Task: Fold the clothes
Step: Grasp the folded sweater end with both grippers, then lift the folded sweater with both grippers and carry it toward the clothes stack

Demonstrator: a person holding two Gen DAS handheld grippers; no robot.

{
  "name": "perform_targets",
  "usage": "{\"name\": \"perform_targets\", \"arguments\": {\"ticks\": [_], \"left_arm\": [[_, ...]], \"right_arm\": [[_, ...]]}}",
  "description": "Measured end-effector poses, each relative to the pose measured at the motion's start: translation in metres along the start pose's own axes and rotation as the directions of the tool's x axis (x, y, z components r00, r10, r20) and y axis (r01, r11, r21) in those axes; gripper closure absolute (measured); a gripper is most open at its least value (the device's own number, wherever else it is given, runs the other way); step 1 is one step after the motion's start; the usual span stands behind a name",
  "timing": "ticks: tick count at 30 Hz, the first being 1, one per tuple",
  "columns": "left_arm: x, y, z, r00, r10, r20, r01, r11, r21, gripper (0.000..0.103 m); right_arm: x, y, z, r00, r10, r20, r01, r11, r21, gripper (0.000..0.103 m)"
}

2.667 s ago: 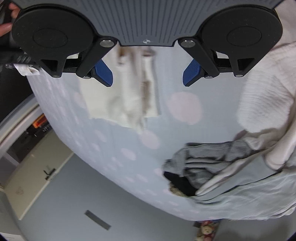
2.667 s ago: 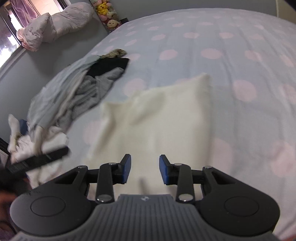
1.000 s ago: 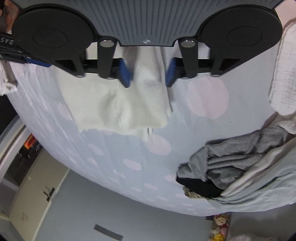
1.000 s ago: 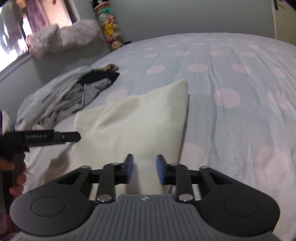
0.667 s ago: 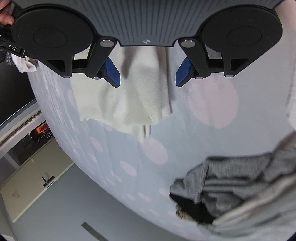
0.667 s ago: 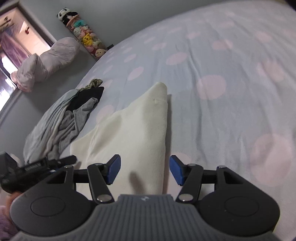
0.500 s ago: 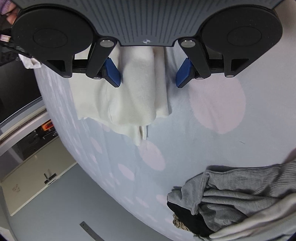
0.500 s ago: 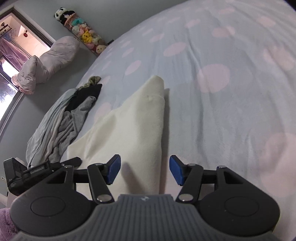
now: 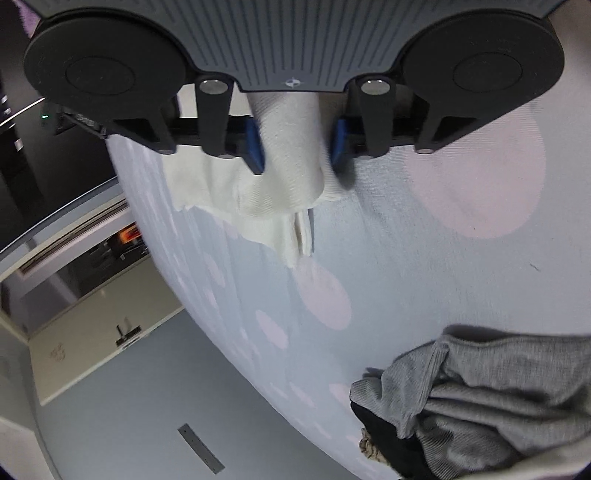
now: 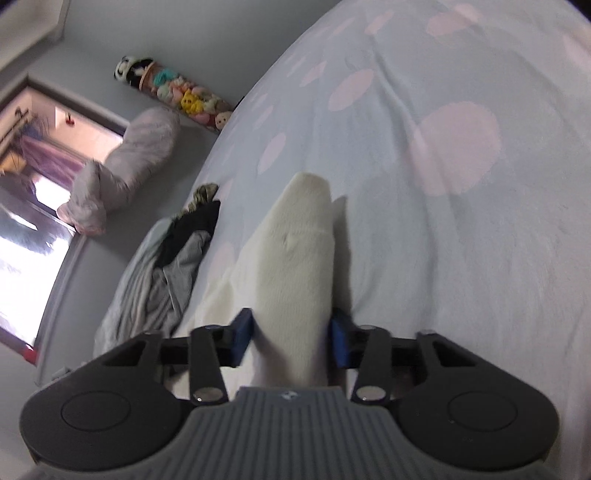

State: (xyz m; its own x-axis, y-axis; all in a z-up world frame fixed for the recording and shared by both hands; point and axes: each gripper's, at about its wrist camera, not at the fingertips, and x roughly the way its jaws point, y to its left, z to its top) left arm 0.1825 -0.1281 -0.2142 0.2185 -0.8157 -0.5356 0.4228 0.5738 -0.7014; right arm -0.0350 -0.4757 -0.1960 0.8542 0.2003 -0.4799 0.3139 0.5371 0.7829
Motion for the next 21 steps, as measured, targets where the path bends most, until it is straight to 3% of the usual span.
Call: {"name": "perform_targets", "arguments": {"ticks": [3, 7, 14, 21], "left_arm": [[0.001, -0.004, 0.000, 1.000, 0.007, 0.002, -0.007, 1.000, 0.010, 0.078], [-0.006, -0.019, 0.001, 0.999, 0.041, 0.016, -0.042, 0.997, 0.063, 0.081], [-0.029, -0.058, 0.001, 0.996, 0.069, 0.057, -0.077, 0.983, 0.167, 0.084], [-0.062, -0.125, -0.001, 0.990, 0.023, 0.138, -0.062, 0.958, 0.281, 0.085]], "right_arm": [[0.005, -0.006, 0.005, 0.999, 0.035, -0.003, -0.035, 0.999, 0.029, 0.073], [0.001, 0.005, 0.004, 0.999, 0.032, 0.011, -0.032, 0.999, -0.029, 0.083], [-0.027, 0.042, -0.001, 0.997, 0.031, 0.077, -0.018, 0.986, -0.167, 0.085], [-0.092, 0.091, -0.006, 0.975, 0.091, 0.204, -0.033, 0.961, -0.274, 0.086]]}}
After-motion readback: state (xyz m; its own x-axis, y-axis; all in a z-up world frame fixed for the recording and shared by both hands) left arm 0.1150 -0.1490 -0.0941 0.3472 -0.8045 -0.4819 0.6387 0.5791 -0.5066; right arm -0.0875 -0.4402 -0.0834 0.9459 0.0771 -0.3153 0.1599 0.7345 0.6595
